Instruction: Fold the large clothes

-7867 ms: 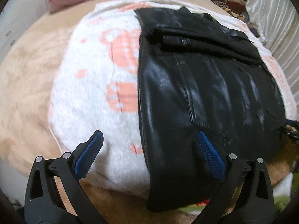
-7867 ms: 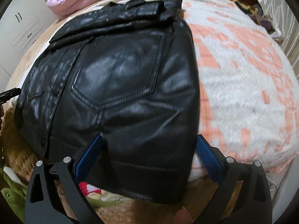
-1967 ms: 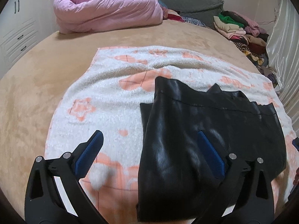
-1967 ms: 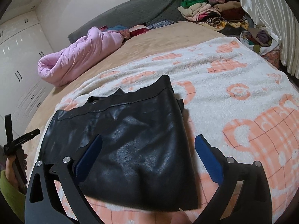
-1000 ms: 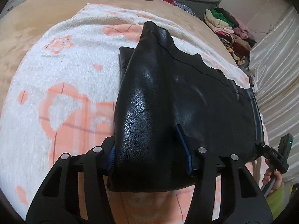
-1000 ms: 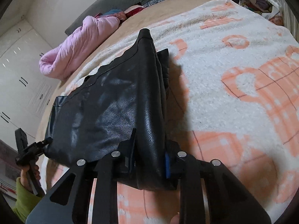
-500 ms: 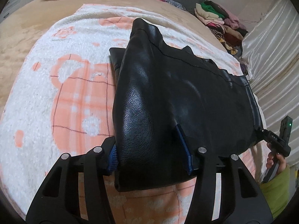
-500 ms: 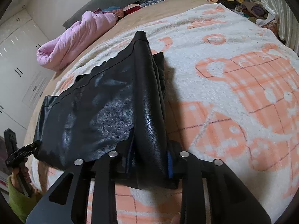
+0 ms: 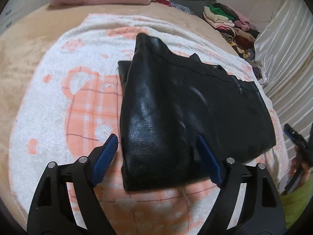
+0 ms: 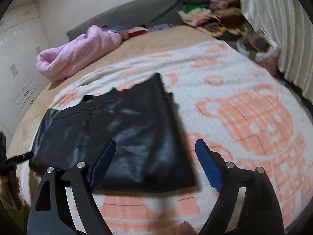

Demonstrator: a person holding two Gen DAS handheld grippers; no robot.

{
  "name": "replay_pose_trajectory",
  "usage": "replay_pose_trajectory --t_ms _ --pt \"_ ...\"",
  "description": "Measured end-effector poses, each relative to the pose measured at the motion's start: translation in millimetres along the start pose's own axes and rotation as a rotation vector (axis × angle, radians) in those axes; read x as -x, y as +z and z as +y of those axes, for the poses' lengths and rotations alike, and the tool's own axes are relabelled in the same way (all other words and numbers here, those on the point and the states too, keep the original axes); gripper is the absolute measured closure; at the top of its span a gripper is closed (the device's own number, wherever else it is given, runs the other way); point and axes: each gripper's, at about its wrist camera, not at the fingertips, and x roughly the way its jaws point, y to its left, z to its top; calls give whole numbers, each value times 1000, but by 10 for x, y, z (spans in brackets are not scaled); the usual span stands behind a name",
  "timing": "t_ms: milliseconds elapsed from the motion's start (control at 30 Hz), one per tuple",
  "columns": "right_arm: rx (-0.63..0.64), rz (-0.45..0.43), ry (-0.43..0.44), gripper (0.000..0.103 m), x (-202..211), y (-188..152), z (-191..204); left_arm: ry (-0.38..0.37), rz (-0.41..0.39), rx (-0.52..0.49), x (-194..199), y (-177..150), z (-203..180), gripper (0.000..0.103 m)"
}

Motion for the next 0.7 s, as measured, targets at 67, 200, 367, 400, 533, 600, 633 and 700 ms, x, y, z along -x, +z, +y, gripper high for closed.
replay_pose_trajectory --t_ms 67,200,367,400,533,600,633,700 --pt "45 -10 24 21 37 -3 167 19 -7 -10 26 12 -12 23" --pt "115 8 109 29 29 -28 544 32 -23 -11 74 0 10 12" --pt "219 63 191 61 -67 -97 1057 32 -26 10 101 -8 79 10" --pt "239 73 197 67 -93 -116 1156 30 -27 15 106 -8 96 10" --pt "294 135 182 76 -267 -226 1476 22 -22 37 97 -2 143 10" --pt "298 158 187 77 -353 -272 1551 17 -15 46 74 4 171 10" --pt "303 172 183 78 -409 -301 1593 16 -12 50 66 9 177 10" --pt "301 202 167 82 -504 -348 1633 7 -7 57 35 34 191 10"
